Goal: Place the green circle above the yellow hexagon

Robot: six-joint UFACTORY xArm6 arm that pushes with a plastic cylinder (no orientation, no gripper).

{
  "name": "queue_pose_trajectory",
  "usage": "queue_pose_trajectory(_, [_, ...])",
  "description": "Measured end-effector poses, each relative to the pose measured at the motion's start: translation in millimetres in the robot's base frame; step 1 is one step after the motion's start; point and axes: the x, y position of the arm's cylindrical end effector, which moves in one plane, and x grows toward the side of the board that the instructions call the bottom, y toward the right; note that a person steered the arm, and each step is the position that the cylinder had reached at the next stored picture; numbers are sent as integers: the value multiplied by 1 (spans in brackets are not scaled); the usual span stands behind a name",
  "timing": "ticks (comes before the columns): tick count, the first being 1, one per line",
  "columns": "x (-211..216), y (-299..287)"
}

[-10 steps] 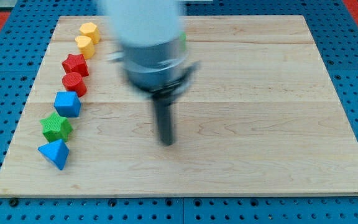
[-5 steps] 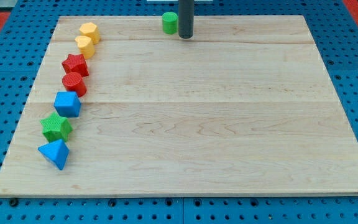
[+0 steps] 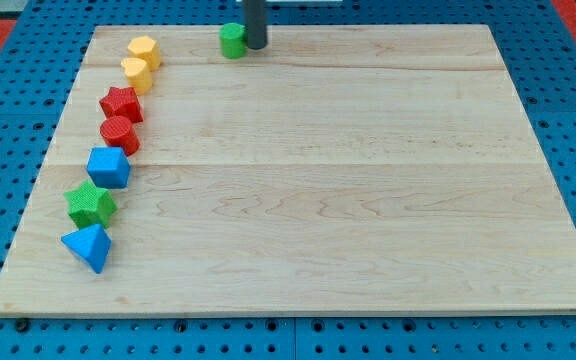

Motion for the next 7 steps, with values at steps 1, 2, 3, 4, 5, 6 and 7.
queue_pose_trajectory(1, [-1, -41])
queue_pose_trajectory(2, [-1, -60])
queue_pose_trajectory(3, [-3, -83])
queue_pose_trajectory(4, [-3, -94])
queue_pose_trajectory(5, [16, -30])
queue_pose_trajectory(6, [26, 8])
queue_pose_trajectory(7, [26, 18])
